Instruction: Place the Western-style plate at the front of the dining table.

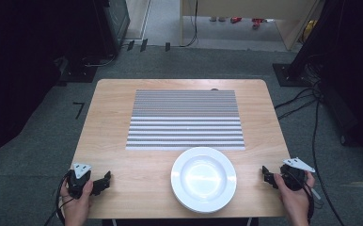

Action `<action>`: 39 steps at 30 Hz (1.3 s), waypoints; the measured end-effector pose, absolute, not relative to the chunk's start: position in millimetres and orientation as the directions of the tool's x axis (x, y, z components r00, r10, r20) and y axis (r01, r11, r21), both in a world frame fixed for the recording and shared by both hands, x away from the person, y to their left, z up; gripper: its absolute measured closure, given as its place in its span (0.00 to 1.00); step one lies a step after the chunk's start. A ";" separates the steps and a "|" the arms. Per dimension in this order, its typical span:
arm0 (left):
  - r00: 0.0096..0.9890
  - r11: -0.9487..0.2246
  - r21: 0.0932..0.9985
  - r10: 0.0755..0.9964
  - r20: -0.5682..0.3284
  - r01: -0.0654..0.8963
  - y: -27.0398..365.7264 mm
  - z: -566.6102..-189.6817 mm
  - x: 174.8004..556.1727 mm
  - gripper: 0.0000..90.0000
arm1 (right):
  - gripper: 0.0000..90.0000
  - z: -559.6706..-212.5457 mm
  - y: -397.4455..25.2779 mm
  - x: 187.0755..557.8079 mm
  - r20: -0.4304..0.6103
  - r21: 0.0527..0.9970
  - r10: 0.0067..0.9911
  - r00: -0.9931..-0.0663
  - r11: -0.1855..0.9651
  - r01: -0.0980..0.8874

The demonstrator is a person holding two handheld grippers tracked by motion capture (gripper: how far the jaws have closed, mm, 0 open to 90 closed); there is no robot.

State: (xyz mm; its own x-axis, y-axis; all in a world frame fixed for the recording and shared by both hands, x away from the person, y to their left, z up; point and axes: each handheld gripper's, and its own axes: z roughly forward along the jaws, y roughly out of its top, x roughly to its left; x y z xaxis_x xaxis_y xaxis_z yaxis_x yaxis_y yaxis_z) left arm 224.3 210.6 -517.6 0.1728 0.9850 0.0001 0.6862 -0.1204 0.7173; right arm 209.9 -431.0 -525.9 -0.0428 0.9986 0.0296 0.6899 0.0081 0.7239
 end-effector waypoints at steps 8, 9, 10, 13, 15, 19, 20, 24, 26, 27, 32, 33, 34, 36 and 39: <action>0.173 -0.099 0.733 0.984 -0.027 0.673 203.4 -511.2 222.6 0.11 | 0.09 -523.9 -429.5 210.5 0.064 0.720 0.997 -0.038 -0.020 0.693; 0.178 -0.102 0.738 0.984 -0.025 0.667 200.9 -510.0 222.2 0.11 | 0.09 -523.4 -428.8 210.5 0.070 0.722 0.997 -0.043 -0.021 0.692; 0.183 -0.102 0.741 0.983 -0.028 0.663 198.6 -508.5 221.6 0.11 | 0.09 -522.5 -427.5 210.4 0.069 0.724 0.997 -0.043 -0.020 0.690; 0.202 -0.105 0.754 0.979 -0.038 0.648 188.9 -502.8 221.1 0.11 | 0.09 -518.7 -422.9 210.0 0.064 0.735 0.997 -0.048 -0.015 0.678; 0.207 -0.103 0.756 0.977 -0.044 0.646 186.9 -501.7 221.2 0.11 | 0.09 -516.3 -419.5 209.3 0.059 0.741 0.997 -0.048 -0.011 0.671; 0.249 -0.126 0.766 0.967 -0.047 0.630 171.2 -494.8 220.8 0.11 | 0.09 -510.5 -415.5 207.4 0.076 0.750 0.996 -0.055 -0.021 0.661; 0.258 -0.131 0.767 0.965 -0.046 0.628 168.4 -493.8 220.9 0.11 | 0.10 -508.3 -414.4 207.0 0.079 0.757 0.995 -0.057 -0.023 0.652; 0.296 -0.151 0.772 0.954 -0.050 0.618 153.3 -489.6 223.1 0.11 | 0.10 -500.7 -407.7 205.8 0.092 0.771 0.994 -0.067 -0.029 0.636; 0.308 -0.155 0.773 0.950 -0.055 0.615 148.1 -488.7 224.4 0.11 | 0.10 -497.7 -403.0 205.6 0.093 0.777 0.993 -0.077 -0.024 0.629; 0.318 -0.163 0.771 0.947 -0.054 0.615 145.0 -488.1 225.2 0.11 | 0.10 -496.4 -400.6 205.5 0.097 0.779 0.992 -0.083 -0.023 0.627; 0.348 -0.177 0.768 0.936 -0.063 0.616 134.3 -487.7 227.2 0.11 | 0.10 -489.2 -388.9 205.1 0.109 0.790 0.987 -0.117 -0.014 0.613; 0.353 -0.179 0.766 0.933 -0.066 0.617 132.6 -487.7 227.8 0.11 | 0.10 -487.9 -387.0 205.1 0.112 0.792 0.986 -0.123 -0.014 0.610; 0.355 -0.178 0.766 0.932 -0.070 0.618 131.4 -487.6 228.2 0.11 | 0.10 -486.7 -385.3 205.3 0.112 0.794 0.985 -0.128 -0.011 0.608; 0.364 -0.181 0.766 0.928 -0.074 0.617 127.8 -486.7 229.1 0.11 | 0.10 -484.7 -381.6 205.8 0.115 0.796 0.984 -0.137 -0.009 0.605; 0.373 -0.181 0.769 0.925 -0.079 0.613 122.7 -484.6 230.3 0.11 | 0.10 -482.3 -376.7 207.3 0.116 0.798 0.982 -0.152 -0.001 0.603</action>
